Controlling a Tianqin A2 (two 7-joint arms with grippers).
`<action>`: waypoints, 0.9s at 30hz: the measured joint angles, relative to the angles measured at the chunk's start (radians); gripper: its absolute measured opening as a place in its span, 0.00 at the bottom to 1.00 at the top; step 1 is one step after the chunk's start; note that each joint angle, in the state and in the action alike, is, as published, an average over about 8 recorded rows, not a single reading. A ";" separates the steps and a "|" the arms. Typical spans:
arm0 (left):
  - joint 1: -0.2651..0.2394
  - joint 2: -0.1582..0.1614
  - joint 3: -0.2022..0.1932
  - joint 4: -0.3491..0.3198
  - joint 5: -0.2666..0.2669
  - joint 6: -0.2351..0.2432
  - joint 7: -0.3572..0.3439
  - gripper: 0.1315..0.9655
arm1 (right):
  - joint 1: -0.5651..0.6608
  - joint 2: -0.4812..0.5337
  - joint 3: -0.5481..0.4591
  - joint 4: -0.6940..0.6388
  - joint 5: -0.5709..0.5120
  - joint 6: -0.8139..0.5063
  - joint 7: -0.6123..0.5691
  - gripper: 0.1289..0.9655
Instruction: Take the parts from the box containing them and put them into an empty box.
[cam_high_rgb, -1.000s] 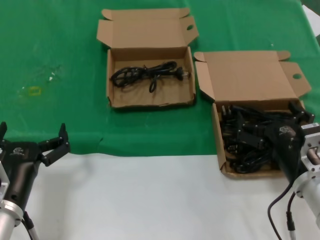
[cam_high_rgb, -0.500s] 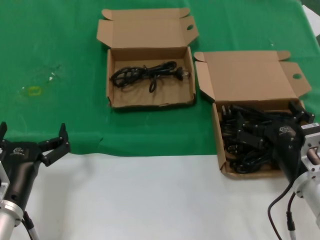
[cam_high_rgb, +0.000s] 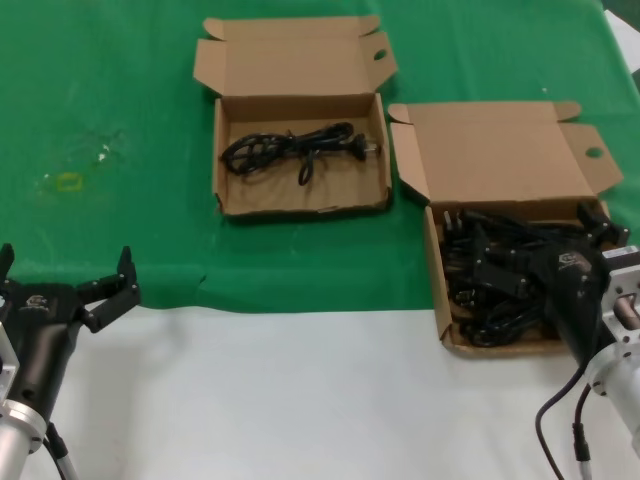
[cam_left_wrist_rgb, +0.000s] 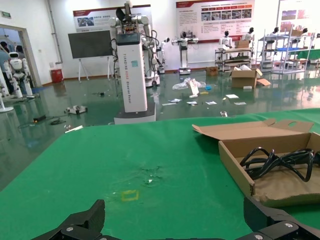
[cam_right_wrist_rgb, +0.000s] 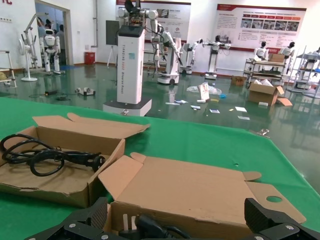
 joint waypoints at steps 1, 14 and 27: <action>0.000 0.000 0.000 0.000 0.000 0.000 0.000 1.00 | 0.000 0.000 0.000 0.000 0.000 0.000 0.000 1.00; 0.000 0.000 0.000 0.000 0.000 0.000 0.000 1.00 | 0.000 0.000 0.000 0.000 0.000 0.000 0.000 1.00; 0.000 0.000 0.000 0.000 0.000 0.000 0.000 1.00 | 0.000 0.000 0.000 0.000 0.000 0.000 0.000 1.00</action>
